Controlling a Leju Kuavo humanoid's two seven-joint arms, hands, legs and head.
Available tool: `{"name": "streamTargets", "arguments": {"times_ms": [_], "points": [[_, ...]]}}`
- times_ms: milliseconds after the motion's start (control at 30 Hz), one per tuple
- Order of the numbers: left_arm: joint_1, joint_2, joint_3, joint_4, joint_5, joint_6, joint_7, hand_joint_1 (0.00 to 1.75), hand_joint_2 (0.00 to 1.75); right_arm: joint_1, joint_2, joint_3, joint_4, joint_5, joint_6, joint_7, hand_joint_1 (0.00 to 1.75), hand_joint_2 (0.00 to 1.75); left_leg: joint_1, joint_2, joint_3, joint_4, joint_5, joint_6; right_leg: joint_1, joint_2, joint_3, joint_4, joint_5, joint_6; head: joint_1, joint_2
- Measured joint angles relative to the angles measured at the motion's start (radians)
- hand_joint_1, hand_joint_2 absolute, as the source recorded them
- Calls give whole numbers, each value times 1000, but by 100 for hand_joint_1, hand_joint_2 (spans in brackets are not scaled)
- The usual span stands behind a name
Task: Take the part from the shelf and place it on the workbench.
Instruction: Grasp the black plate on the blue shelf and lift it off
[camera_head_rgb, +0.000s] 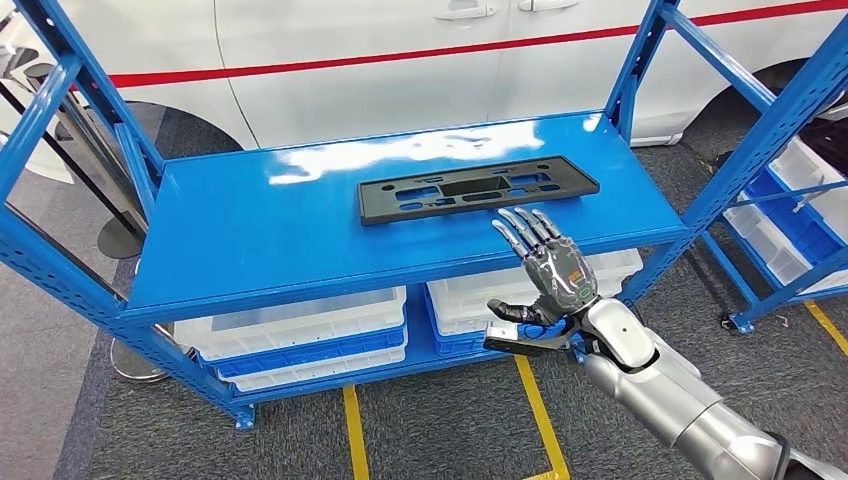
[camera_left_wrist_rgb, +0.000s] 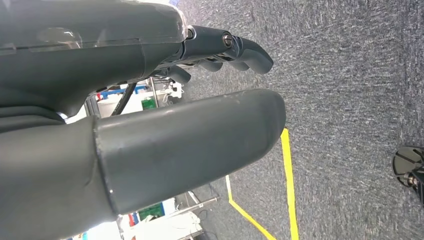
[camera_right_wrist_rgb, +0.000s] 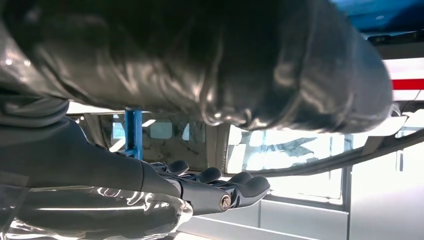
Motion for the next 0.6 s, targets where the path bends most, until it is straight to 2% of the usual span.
{"name": "streamTargets", "arguments": {"times_ms": [600], "points": [[0,0,-8,0,3,3,-5,0,0,14,-2,0,-16,-14,17,1,0,0,0,0,0,0,0,0,0,0,0,0,0,0,0,0]]}}
